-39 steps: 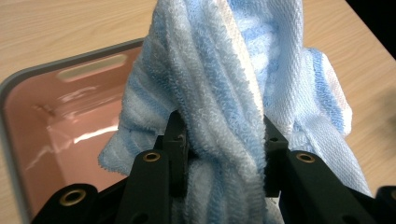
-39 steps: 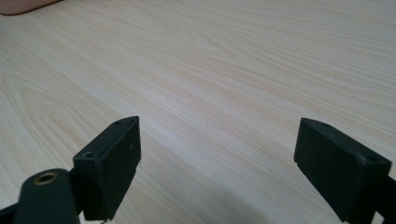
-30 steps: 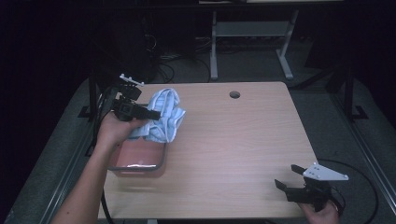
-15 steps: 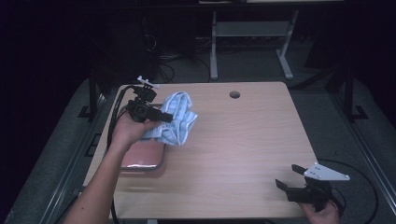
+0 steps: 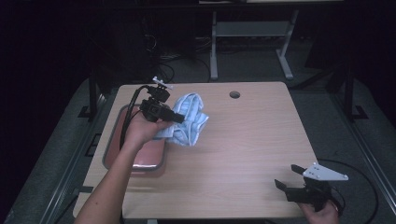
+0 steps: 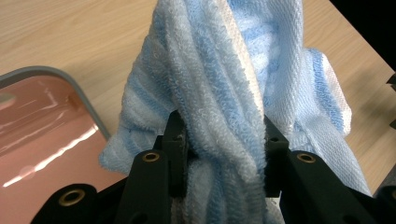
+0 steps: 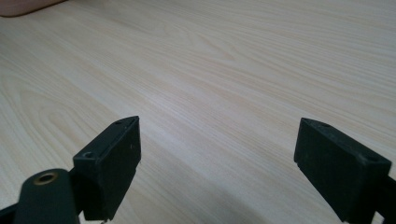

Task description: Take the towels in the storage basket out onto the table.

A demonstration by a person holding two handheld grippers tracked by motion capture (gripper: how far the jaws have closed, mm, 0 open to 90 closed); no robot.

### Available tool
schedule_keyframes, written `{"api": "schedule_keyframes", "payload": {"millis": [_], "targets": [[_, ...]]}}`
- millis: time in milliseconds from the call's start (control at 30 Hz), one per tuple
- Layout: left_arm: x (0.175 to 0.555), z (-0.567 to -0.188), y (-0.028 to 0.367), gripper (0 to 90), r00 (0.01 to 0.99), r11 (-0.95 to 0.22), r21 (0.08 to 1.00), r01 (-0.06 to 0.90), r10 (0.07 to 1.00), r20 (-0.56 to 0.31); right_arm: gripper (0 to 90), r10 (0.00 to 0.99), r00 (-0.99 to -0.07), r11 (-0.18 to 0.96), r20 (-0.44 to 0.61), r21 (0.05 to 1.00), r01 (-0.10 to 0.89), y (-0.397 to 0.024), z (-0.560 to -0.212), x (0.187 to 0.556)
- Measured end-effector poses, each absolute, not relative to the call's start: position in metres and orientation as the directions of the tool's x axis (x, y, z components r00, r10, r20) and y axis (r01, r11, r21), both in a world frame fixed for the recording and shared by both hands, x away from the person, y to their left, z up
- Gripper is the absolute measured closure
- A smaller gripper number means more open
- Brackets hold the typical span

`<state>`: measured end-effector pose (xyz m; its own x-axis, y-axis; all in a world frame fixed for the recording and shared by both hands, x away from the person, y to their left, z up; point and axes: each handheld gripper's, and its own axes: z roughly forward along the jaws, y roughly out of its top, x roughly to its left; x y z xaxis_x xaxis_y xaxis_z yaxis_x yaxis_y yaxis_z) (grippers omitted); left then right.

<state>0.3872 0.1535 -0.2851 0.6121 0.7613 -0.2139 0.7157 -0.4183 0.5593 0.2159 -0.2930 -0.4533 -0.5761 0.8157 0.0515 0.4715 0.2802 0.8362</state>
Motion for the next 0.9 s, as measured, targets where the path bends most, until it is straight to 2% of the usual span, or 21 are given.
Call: {"api": "schedule_keyframes", "payload": {"millis": [900], "targets": [[0.399,-0.3,0.115,64.0,0.646,-0.467,0.534,0.704,0.734,-0.21,14.1,0.818,-0.572,0.266,0.064,0.839,0.475,-0.295,-0.453,0.218]]}}
